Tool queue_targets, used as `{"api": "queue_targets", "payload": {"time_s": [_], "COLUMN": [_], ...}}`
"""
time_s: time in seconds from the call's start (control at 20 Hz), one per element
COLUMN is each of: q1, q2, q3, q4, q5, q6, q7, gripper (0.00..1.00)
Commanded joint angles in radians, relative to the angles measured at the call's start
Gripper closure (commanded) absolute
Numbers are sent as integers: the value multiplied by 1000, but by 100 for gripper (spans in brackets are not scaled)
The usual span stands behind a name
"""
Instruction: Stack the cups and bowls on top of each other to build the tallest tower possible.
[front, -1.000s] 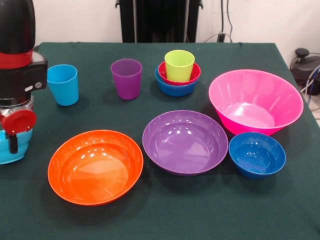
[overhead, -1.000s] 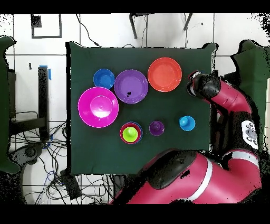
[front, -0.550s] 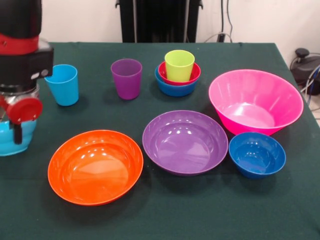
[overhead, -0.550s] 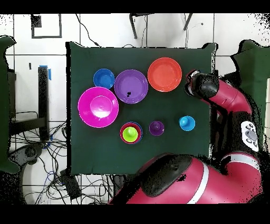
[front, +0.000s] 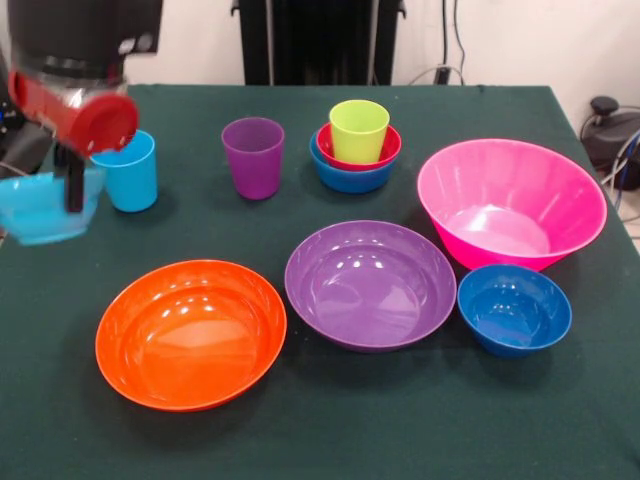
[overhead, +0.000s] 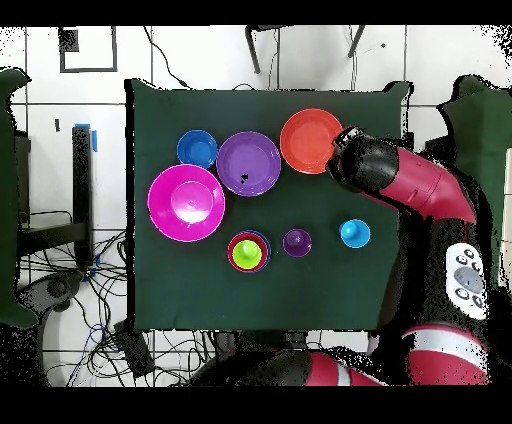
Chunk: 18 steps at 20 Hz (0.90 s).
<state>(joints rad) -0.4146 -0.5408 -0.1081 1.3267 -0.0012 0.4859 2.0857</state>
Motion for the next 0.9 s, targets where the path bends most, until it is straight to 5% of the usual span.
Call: {"api": "queue_targets", "payload": {"time_s": [0.05,0.4,0.9], "q1": [63,81,135], "q2": [-118,-150,-155], "q3": [17,23,-16], "q4": [211,402,524], "q5": [23,121,237], "q6": [109,-31,-156], "q7": [125,235,317], "gripper": [100,100,100]}}
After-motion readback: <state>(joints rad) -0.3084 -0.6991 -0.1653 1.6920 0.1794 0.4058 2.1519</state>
